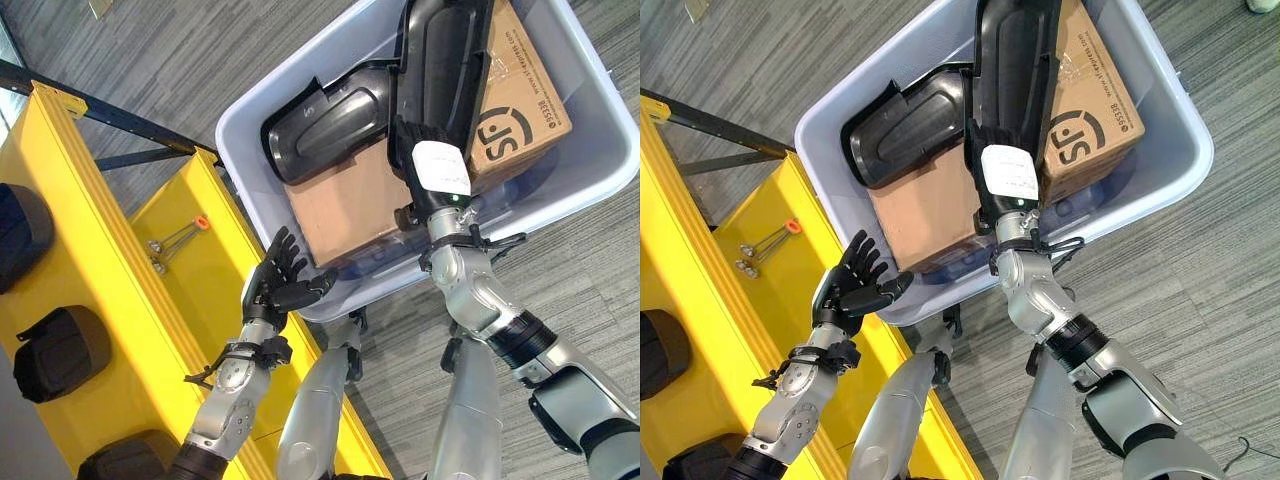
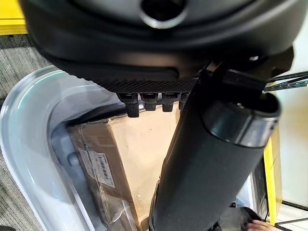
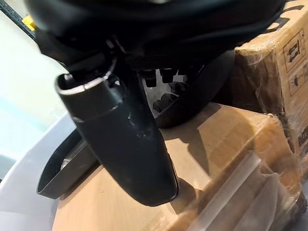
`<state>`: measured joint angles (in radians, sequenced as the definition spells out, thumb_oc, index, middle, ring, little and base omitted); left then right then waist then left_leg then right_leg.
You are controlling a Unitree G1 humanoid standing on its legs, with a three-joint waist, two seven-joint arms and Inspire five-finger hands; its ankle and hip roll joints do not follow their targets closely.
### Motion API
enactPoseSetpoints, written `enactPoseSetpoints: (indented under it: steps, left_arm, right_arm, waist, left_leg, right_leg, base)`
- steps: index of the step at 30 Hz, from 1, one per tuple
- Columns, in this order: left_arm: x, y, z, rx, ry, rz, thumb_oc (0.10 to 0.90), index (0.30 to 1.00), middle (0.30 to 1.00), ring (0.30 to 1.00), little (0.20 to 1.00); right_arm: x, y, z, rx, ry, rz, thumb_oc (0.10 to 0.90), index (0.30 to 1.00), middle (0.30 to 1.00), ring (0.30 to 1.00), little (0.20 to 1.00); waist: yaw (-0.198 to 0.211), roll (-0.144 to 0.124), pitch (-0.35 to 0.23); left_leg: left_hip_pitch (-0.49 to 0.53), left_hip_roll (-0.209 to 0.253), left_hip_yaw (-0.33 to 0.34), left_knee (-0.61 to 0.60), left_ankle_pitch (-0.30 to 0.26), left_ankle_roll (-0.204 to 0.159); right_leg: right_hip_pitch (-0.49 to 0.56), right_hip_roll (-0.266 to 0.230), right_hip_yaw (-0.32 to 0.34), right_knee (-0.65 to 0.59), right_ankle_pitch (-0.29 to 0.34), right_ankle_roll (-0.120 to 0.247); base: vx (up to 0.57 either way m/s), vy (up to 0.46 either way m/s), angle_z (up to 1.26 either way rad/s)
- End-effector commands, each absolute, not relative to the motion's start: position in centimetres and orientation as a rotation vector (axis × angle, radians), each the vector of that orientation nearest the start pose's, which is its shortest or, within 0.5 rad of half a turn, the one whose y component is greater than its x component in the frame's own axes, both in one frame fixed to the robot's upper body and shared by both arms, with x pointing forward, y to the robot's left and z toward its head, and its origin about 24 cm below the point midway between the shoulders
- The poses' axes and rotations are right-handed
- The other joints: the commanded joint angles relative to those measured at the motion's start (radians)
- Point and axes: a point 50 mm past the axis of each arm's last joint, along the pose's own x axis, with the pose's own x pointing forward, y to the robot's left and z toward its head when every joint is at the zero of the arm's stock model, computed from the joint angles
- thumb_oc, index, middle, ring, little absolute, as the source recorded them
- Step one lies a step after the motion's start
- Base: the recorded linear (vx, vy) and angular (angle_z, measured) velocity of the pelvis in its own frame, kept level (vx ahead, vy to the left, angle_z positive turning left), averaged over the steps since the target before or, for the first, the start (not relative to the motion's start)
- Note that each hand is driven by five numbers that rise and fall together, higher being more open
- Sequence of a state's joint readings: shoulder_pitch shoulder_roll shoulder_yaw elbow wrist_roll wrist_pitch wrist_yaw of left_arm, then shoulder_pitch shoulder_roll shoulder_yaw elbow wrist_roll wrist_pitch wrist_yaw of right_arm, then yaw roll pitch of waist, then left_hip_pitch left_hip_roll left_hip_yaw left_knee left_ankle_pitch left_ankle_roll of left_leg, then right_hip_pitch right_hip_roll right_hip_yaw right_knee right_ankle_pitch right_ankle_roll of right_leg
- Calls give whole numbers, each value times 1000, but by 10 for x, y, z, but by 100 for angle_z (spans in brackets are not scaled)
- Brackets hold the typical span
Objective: Move parts from the plastic box to the shelf.
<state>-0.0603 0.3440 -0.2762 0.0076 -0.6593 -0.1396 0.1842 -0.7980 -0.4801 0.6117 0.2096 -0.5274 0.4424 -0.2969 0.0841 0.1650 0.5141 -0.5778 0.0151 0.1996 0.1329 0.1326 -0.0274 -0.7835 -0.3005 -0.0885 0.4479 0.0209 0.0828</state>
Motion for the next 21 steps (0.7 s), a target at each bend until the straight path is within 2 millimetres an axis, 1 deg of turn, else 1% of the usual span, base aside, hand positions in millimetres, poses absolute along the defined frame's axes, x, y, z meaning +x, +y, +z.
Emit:
enactPoseSetpoints:
  steps: [1, 4, 9, 10, 11, 12, 17, 21]
  left_arm:
    - [248, 153, 64, -333, -81, -96, 900, 1000, 1000, 1000, 1000]
    - [247, 153, 65, -336, -81, -98, 900, 1000, 1000, 1000, 1000]
    - [247, 153, 63, -341, -76, -108, 900, 1000, 1000, 1000, 1000]
    - [247, 153, 63, -342, -78, -111, 900, 1000, 1000, 1000, 1000]
    - [247, 153, 64, -342, -79, -109, 900, 1000, 1000, 1000, 1000]
    - [247, 153, 64, -346, -78, -105, 900, 1000, 1000, 1000, 1000]
    - [248, 153, 64, -342, -78, -110, 900, 1000, 1000, 1000, 1000]
    - [248, 153, 63, -339, -78, -111, 900, 1000, 1000, 1000, 1000]
  right_arm:
    - [359, -116, 244, -1253, -617, -293, 900, 1000, 1000, 1000, 1000]
    - [360, -120, 245, -1252, -611, -323, 900, 1000, 1000, 1000, 1000]
    - [362, -123, 245, -1254, -600, -327, 900, 1000, 1000, 1000, 1000]
    - [362, -124, 244, -1249, -595, -320, 773, 822, 822, 822, 822]
    - [363, -124, 243, -1241, -588, -308, 545, 503, 503, 503, 503]
    - [363, -124, 243, -1237, -587, -304, 400, 300, 300, 300, 300]
    - [364, -122, 240, -1210, -580, -278, 400, 300, 300, 300, 300]
    - [364, -119, 242, -1192, -599, -264, 400, 300, 300, 300, 300]
  waist:
    - [4, 189, 6]
    - [1, 193, 6]
    - [-2, 194, 6]
    - [-2, 194, 6]
    - [-3, 194, 6]
    - [-4, 194, 6]
    - [-1, 193, 6]
    - [0, 191, 6]
  left_leg:
    - [-35, -84, 29, 87, -152, 17]
    - [-34, -82, 33, 89, -154, 16]
    - [-32, -80, 35, 89, -155, 15]
    - [-32, -80, 35, 90, -155, 15]
    - [-31, -80, 36, 88, -154, 15]
    - [-30, -80, 36, 88, -154, 15]
    - [-30, -80, 35, 87, -153, 15]
    - [-31, -79, 34, 84, -151, 13]
  right_leg:
    - [1, 51, -57, 91, -183, -12]
    - [-1, 51, -53, 92, -183, -13]
    - [1, 51, -52, 88, -181, -13]
    - [1, 51, -52, 89, -181, -13]
    - [1, 51, -52, 89, -181, -13]
    - [1, 52, -52, 89, -182, -13]
    - [2, 53, -53, 87, -181, -13]
    - [4, 53, -55, 84, -179, -12]
  base:
    - [0, 0, 0]
    - [9, 6, -4]
    - [2, -2, -2]
    - [0, 0, 0]
    - [0, 0, 0]
    - [0, 0, 0]
    - [0, 0, 0]
    - [0, 0, 0]
